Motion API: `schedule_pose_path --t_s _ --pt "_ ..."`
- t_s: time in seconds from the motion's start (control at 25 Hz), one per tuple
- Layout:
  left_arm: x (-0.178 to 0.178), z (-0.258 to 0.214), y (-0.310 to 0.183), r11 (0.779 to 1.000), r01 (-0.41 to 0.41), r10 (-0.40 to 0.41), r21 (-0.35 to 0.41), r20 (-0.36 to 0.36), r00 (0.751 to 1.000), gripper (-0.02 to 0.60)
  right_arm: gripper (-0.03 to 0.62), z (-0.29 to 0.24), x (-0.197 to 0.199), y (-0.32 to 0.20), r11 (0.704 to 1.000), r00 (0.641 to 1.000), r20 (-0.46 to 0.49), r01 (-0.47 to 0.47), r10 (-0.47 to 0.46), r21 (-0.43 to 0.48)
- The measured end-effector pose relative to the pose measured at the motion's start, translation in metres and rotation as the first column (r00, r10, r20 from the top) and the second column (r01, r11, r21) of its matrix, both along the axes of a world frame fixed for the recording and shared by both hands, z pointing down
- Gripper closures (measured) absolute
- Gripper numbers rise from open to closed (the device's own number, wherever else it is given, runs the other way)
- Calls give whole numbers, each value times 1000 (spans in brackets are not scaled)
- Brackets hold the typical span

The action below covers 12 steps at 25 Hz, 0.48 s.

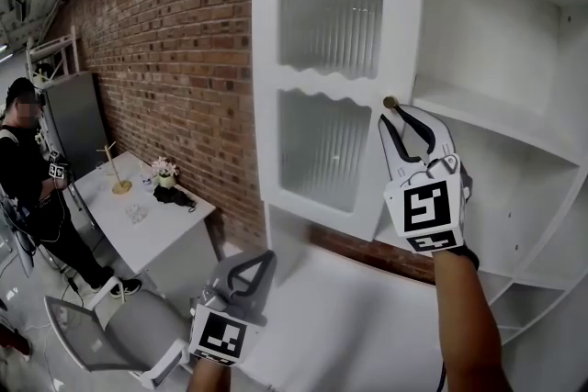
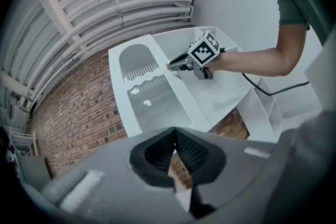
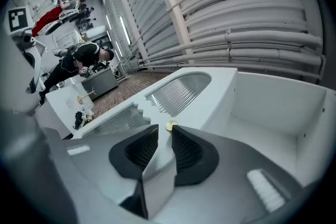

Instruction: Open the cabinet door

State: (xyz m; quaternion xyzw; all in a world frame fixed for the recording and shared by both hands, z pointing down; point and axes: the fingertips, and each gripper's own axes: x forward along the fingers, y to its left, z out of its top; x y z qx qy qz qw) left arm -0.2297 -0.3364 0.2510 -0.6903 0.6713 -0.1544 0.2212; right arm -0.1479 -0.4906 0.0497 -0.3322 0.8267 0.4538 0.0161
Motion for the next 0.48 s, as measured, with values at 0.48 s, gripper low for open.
schedule_pose_path --t_s 0.48 --pt "3 -12 4 1000 -20 20 16 11 1000 583 470 -19 2 2 995 998 -45 -33 37 98"
